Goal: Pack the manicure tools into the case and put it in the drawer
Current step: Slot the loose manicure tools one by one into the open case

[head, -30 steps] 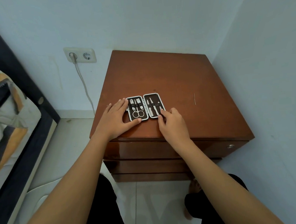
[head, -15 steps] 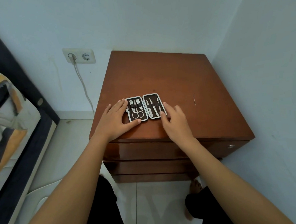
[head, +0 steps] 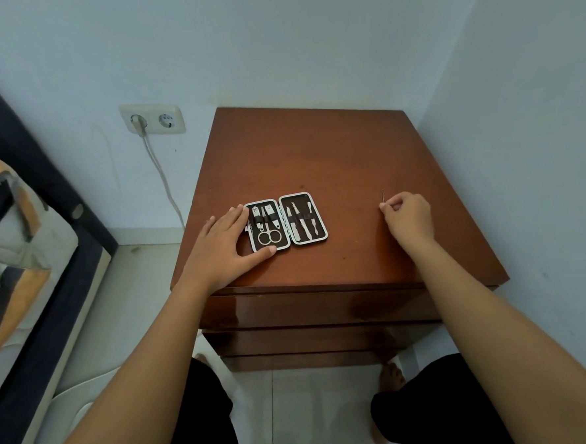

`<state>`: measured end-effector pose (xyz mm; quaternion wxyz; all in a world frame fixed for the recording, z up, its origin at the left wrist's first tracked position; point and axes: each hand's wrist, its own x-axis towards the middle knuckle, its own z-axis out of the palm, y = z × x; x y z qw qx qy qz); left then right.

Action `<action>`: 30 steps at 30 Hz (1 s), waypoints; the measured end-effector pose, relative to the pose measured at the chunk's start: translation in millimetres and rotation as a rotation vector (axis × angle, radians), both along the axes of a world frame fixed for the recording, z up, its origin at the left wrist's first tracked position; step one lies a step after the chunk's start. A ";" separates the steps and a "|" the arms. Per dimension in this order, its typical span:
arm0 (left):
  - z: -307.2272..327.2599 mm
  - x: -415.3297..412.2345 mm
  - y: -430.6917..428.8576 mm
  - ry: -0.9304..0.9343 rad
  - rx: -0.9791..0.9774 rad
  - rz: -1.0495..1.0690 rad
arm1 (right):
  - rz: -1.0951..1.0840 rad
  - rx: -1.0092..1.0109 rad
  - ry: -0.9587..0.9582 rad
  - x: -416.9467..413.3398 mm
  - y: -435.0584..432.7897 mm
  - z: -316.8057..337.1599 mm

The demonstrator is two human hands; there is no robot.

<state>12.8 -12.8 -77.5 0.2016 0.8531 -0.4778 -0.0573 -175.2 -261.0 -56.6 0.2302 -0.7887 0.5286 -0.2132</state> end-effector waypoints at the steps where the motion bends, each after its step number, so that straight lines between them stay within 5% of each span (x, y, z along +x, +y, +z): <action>1: 0.1 -0.2 0.1 0.002 0.000 0.000 | -0.013 -0.008 0.025 2.2 0.5 -0.6; 6: 1.2 -0.3 -0.4 0.006 -0.012 0.002 | 0.004 -0.065 0.162 6.3 9.0 -1.8; 12: 0.4 0.0 -0.3 0.005 -0.023 0.004 | 0.310 -0.028 -0.176 6.4 53.4 -0.7; 17: -0.5 -0.1 0.1 0.008 -0.019 0.006 | 0.517 -0.100 -0.191 16.7 84.9 -5.1; 30: -3.0 1.6 -0.2 -0.009 -0.011 -0.004 | 0.472 -0.270 0.019 22.7 106.6 -1.7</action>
